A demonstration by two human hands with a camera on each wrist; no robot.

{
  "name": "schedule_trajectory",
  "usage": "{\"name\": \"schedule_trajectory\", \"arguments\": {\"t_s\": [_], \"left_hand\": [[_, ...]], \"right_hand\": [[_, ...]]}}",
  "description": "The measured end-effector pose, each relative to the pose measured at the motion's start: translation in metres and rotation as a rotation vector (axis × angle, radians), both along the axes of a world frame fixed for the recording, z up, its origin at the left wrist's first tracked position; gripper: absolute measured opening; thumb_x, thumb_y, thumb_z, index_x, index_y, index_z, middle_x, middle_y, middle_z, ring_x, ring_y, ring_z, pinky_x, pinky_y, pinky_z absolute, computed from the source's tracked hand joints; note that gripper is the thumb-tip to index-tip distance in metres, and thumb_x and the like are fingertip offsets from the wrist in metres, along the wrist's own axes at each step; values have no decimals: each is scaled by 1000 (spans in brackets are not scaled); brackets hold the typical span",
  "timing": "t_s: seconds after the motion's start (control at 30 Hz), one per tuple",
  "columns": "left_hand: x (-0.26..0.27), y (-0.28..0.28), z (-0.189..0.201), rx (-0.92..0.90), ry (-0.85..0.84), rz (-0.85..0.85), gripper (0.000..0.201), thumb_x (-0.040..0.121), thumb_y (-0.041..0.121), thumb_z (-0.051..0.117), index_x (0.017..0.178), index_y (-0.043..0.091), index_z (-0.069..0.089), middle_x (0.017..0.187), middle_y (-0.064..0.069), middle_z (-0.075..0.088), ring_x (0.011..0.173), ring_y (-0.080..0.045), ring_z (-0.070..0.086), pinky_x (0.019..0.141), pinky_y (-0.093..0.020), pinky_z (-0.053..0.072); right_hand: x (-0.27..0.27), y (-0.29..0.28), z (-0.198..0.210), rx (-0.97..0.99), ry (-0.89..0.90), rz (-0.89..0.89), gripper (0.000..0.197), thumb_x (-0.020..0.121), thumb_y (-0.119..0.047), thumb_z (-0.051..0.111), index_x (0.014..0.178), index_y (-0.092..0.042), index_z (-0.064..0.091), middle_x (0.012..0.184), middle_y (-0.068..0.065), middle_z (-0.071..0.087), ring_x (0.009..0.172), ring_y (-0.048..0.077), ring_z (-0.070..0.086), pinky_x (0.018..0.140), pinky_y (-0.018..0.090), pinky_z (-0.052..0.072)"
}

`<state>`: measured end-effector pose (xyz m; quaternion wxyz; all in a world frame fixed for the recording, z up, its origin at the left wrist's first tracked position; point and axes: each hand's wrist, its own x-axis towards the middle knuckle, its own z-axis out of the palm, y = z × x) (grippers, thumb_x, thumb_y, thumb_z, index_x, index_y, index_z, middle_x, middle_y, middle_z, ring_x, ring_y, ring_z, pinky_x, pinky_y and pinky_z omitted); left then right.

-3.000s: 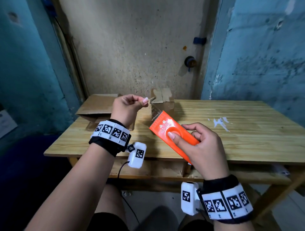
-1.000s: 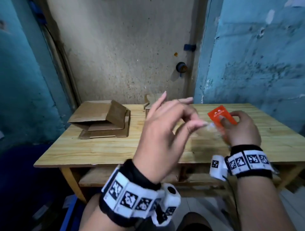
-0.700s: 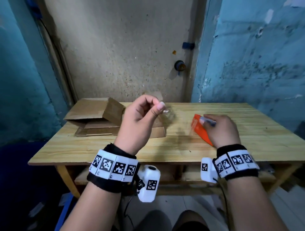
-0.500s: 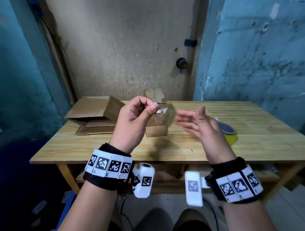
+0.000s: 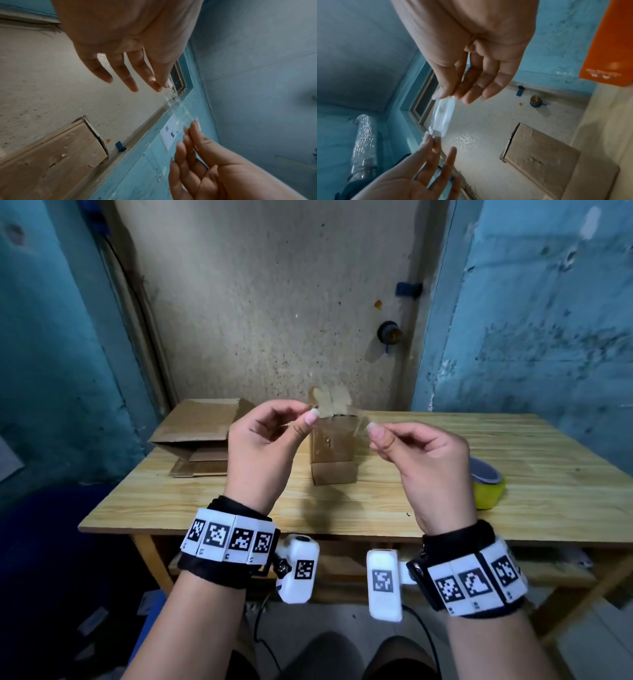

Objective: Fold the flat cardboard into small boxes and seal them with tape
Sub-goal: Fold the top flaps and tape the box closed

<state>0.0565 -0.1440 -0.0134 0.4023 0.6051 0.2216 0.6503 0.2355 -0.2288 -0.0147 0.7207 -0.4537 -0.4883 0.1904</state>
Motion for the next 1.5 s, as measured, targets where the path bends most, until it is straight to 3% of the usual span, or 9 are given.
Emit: {"name": "schedule_trajectory", "arguments": {"t_s": [0.17,0.33,0.47,0.67,0.9,1.1,1.23,1.4,1.5], "left_hand": [[9,12,-1,-60,-52,89,20,81,39,85,92,23,79,91,-6,77,84,-22,67,77,-55,49],[21,30,4,-171,-107,68,17,85,32,81,89,16,75,85,-3,75,76,-14,64,79,-42,45],[31,44,6,-204,-139,56,8,92,9,73,94,4,68,82,1,71,75,-1,66,75,-17,51],[27,75,0,-420,-83,-129,13,83,34,81,76,28,73,92,14,71,105,-8,62,99,-38,38],[32,115,-8,-563,-177,-440,9,87,27,77,90,26,69,109,-1,64,104,-39,58,80,-58,37],[39,162,-6,-550,-68,-438,11,83,26,79,84,20,69,97,-6,67,89,-35,63,68,-45,47],[43,186,-11,-587,-97,-551,8,89,24,69,84,19,74,99,-10,73,95,-33,70,62,-45,57],[50,206,-23,-611,-152,-576,4,91,23,70,91,19,70,125,-15,63,132,-39,56,79,-52,53],[53,207,-26,-568,-130,-547,6,91,23,69,96,20,69,112,-6,71,116,-32,67,80,-51,52]], "right_hand": [[6,12,11,49,-63,-39,23,80,-22,90,101,-18,82,72,-2,76,70,15,71,84,37,63],[15,39,17,-18,-60,-80,24,79,-36,90,86,-15,80,80,4,79,83,28,77,91,56,61],[22,66,13,-104,-16,-73,25,71,-46,93,76,-25,80,86,5,79,88,21,75,97,50,60],[35,91,11,-217,228,147,40,80,-31,88,114,-12,78,118,-2,78,120,9,68,104,27,46],[38,129,8,-299,401,355,47,79,-27,80,118,-3,70,111,-5,80,125,13,64,123,45,31],[48,169,10,-307,398,389,41,87,-19,78,120,4,66,97,-5,81,116,15,64,122,47,36],[53,195,9,-363,276,382,13,91,-20,76,91,-12,66,93,-2,80,107,9,70,122,41,35],[64,208,0,-354,191,364,18,92,-22,76,84,-14,62,94,0,76,109,11,68,117,37,40],[67,206,-7,-307,214,395,23,81,-30,78,89,-12,65,106,3,80,97,3,74,99,28,47]]}}
